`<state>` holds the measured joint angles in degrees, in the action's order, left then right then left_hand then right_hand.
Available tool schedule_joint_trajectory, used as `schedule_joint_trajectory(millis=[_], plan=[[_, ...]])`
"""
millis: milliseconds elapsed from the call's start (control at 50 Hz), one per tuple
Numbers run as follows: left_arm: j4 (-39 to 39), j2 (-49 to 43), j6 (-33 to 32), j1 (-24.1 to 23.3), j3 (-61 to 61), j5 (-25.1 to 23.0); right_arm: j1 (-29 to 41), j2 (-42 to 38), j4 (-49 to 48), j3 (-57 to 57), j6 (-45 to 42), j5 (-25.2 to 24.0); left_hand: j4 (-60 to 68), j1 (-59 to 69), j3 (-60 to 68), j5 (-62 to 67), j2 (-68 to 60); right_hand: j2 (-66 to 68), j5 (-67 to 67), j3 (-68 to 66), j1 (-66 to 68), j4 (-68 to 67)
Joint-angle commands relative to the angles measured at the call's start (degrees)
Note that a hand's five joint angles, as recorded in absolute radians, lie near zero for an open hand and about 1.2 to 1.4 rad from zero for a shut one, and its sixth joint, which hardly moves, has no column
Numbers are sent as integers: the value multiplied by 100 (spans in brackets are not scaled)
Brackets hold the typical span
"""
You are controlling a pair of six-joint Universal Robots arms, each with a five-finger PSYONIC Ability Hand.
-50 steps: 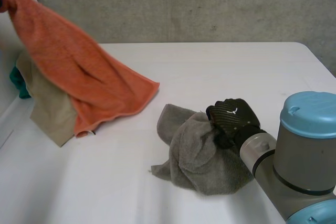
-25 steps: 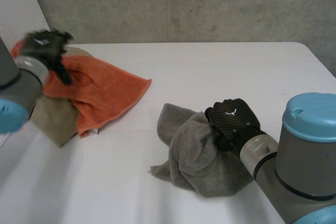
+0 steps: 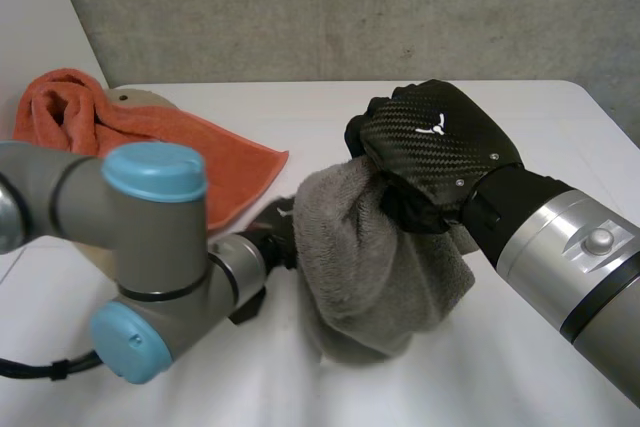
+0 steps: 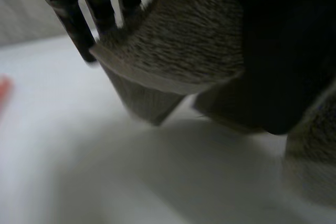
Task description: Fold the laundry.
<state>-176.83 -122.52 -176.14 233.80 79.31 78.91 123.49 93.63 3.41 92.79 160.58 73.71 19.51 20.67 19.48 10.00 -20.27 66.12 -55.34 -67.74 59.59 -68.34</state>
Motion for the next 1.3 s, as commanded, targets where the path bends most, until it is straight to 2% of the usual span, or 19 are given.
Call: schedule_joint_trajectory(millis=[20, 40, 140, 260, 360, 420, 540, 600, 660, 740, 780, 820, 880, 920, 940, 960, 1100, 1160, 1300], plan=[[457, -264, 625, -81, -618, 246, -466, -248, -165, 72, -79, -67, 6049, 5933, 6052, 6000, -5973, 1388, -1466, -1226, 2041, -1166], [465, -229, 556, 102, -793, 639, -597, -344, -217, 72, -175, -67, 6049, 5933, 6052, 6000, -5973, 1388, -1466, -1226, 2041, -1166], [527, 113, 362, 561, -1269, 1521, -897, -758, -577, -42, -484, -67, 6049, 5933, 6052, 6000, -5973, 1388, -1466, -1226, 2041, -1166], [89, 702, 335, 816, -1682, 1355, -985, -1180, -2087, -534, -537, -23, 6049, 5933, 6052, 6000, -5973, 1388, -1466, -1226, 2041, -1166], [-833, 1343, 326, 869, -1639, 1407, -1178, -1373, -3896, -832, -353, 47, 6049, 5933, 6052, 6000, -5973, 730, -808, -568, 1383, -508], [-1133, 1607, 291, 843, -1385, 1477, -1196, -1496, -4234, -842, -151, 30, 6049, 5933, 6052, 6000, -5973, 730, -808, -568, 1383, -508], [-1178, 1679, 98, 799, -559, 1399, -1231, -1725, -3515, -710, 70, -145, 6049, 5933, 6052, 6000, -5973, 713, -791, -551, 1366, -491], [-1213, 1573, -104, 816, 21, 1363, -1266, -1979, -2970, -543, 9, -435, 6049, 5933, 6052, 6000, -5973, 546, -624, -384, 1199, -324], [-1187, 1319, -359, 790, 523, 1355, -1328, -2339, -2390, -333, -228, -673, 6049, 5933, 6052, 6000, -5973, -546, 468, 708, 107, 768], [-1073, 993, -622, 711, 1041, 1319, -1407, -2823, -1687, -227, -887, -665, 6049, 5933, 6052, 6000, -5973, -1774, 1696, 1936, -1120, 1996], [-872, 888, -736, 623, 1287, 1319, -1468, -3007, -1363, -279, -1211, -473, 6049, 5933, 6052, 6000, -5973, -3546, 3468, 3709, -2893, 3768], [-713, 905, -816, 562, 1402, 1328, -1504, -3070, -1220, -341, -1249, -279, 6049, 5933, 6052, 6000, -5973, -4614, 4536, 4776, -3961, 4836], [-370, 1045, -1027, 465, 1561, 1363, -1556, -3000, -1097, -385, -1030, 117, 6049, 5933, 6052, 6000, -5973, -5292, 5214, 5454, -4639, 5514], [-221, 1159, -1141, 438, 1596, 1398, -1548, -2938, -1044, -359, -871, 266, 5065, 4949, 5068, 5016, -4989, -5326, 5248, 5488, -4673, 5548], [-81, 1317, -1281, 438, 1631, 1416, -1556, -2816, -957, -341, -714, 354, 3560, 3443, 3563, 3510, -3484, -5343, 5265, 5505, -4689, 5565], [-10, 1405, -1360, 447, 1649, 1425, -1556, -2728, -895, -323, -643, 381, 2895, 2779, 2898, 2846, -2820, -5343, 5265, 5505, -4690, 5565], [377, 2126, -1888, 473, 1596, 1399, -1705, -2007, 0, -174, -46, 575, 520, 404, 524, 471, -445, -5343, 5265, 5505, -4690, 5565], [273, 2223, -2011, 508, 1465, 1276, -1741, -1927, 265, -121, 105, 619, 315, 199, 319, 266, -240, -5326, 5248, 5488, -4673, 5548], [-97, 1566, -2327, 649, 446, 292, -1583, -2059, 310, 28, 140, 645, 264, 148, 267, 215, -189, -5208, 5130, 5370, -4555, 5430]])
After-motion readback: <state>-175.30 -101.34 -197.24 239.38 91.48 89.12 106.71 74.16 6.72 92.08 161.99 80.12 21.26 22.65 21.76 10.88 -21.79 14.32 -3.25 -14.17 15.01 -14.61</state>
